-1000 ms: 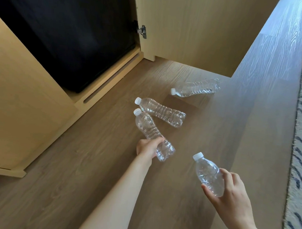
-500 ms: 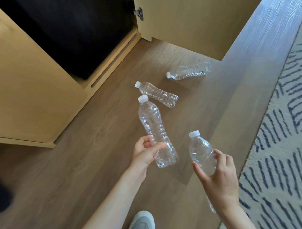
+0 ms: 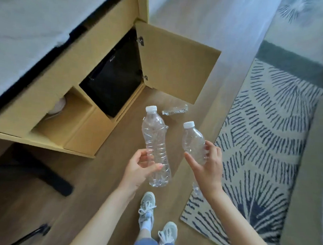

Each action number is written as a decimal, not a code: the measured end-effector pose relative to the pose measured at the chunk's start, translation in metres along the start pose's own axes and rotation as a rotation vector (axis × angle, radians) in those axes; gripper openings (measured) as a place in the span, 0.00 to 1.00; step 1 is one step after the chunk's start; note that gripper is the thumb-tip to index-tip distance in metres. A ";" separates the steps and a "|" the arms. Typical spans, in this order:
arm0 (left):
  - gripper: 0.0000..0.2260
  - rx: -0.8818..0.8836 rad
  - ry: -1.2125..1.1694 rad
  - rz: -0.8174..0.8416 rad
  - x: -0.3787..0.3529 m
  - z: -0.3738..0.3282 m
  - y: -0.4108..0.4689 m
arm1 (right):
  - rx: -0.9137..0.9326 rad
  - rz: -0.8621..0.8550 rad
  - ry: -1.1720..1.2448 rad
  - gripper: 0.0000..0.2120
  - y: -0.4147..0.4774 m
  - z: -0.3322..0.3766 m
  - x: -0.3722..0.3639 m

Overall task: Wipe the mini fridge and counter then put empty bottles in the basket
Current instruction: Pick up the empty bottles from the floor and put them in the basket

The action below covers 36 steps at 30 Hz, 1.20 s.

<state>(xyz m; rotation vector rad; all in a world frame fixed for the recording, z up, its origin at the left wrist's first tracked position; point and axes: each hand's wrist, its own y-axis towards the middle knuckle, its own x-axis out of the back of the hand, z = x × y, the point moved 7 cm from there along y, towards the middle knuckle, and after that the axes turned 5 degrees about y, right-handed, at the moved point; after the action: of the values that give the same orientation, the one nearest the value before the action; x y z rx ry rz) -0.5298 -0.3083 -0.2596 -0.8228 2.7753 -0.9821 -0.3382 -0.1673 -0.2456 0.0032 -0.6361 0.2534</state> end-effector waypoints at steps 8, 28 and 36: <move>0.24 -0.306 -0.002 0.037 0.009 -0.185 -0.109 | 0.024 -0.071 0.395 0.33 0.004 0.168 0.136; 0.25 -0.528 0.355 0.355 -0.154 -0.316 -0.018 | -0.063 -0.280 0.601 0.25 0.102 0.120 0.267; 0.26 -0.468 0.322 0.330 -0.316 -0.365 0.048 | -0.065 -0.221 0.602 0.25 0.239 0.046 0.369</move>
<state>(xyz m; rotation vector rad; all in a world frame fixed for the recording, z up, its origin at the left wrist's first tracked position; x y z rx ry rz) -0.3738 0.0904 -0.0305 -0.2260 3.3316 -0.4445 -0.1353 0.1465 -0.0091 -0.0633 -0.0419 0.0120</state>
